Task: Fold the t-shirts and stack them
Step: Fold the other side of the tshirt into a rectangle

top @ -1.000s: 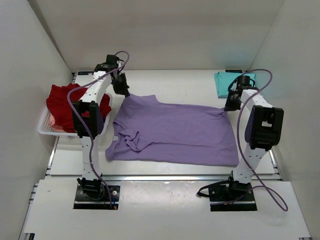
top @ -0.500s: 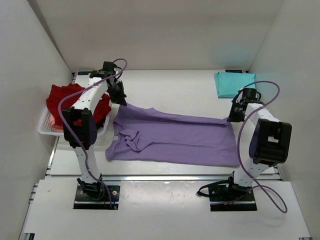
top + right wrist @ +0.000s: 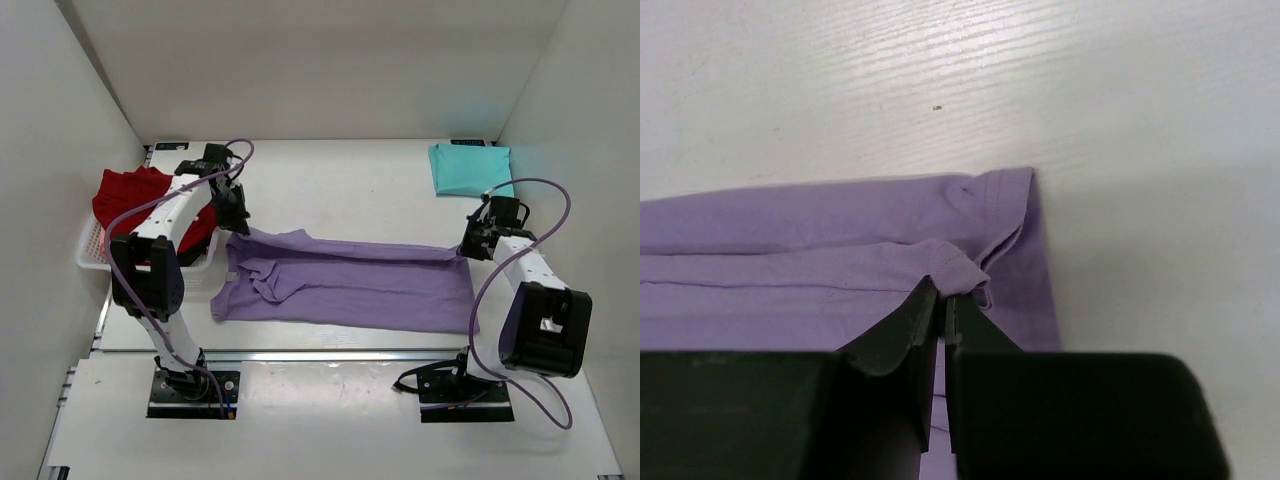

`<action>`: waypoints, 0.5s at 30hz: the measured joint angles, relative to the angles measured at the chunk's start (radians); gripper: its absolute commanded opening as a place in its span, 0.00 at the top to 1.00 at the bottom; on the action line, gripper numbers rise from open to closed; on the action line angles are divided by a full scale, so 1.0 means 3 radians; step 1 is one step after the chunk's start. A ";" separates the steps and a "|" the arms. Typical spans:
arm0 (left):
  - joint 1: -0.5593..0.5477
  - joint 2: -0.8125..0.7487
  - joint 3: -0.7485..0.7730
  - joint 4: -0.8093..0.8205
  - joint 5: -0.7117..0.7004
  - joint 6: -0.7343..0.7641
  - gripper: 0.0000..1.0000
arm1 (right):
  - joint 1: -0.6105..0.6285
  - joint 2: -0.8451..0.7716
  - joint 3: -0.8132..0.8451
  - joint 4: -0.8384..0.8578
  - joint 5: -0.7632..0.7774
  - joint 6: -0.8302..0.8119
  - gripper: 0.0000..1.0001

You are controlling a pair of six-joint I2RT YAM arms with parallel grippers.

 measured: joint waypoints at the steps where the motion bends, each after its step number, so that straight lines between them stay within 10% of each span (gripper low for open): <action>1: -0.0004 -0.0033 -0.0046 -0.0003 -0.0004 0.0000 1.00 | -0.0006 -0.0031 -0.0031 0.0008 0.0000 0.0000 1.00; 15: -0.0019 -0.0300 -0.0546 0.0094 -0.0090 0.0008 1.00 | 0.0008 -0.0469 -0.0455 0.0037 -0.0019 0.0041 1.00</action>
